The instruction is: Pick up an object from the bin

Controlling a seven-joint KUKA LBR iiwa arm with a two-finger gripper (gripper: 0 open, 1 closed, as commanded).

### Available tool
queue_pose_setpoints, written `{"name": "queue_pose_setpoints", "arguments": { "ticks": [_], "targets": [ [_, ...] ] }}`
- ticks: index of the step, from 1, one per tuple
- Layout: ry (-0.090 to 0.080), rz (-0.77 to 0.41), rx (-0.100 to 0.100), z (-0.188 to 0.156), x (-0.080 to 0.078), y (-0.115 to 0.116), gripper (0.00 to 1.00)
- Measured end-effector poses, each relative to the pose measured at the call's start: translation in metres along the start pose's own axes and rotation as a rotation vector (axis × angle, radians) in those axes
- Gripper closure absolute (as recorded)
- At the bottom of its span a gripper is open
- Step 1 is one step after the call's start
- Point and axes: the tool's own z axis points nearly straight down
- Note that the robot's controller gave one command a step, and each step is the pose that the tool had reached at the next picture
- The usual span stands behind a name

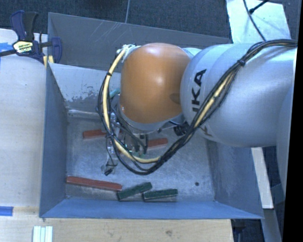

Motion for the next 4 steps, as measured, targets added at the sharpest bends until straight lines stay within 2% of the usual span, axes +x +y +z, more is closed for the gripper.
{"name": "queue_pose_setpoints", "arguments": {
  "ticks": [1,2,3,4],
  "targets": [
    [0.001,-0.088,0.003,0.110,0.033,-0.036,0.00],
    [-0.003,-0.075,0.001,0.153,0.020,-0.036,0.00],
    [-0.008,-0.073,-0.002,0.149,0.019,-0.036,1.00],
    [-0.017,-0.091,-0.001,0.012,-0.003,-0.056,1.00]
  ]
}}
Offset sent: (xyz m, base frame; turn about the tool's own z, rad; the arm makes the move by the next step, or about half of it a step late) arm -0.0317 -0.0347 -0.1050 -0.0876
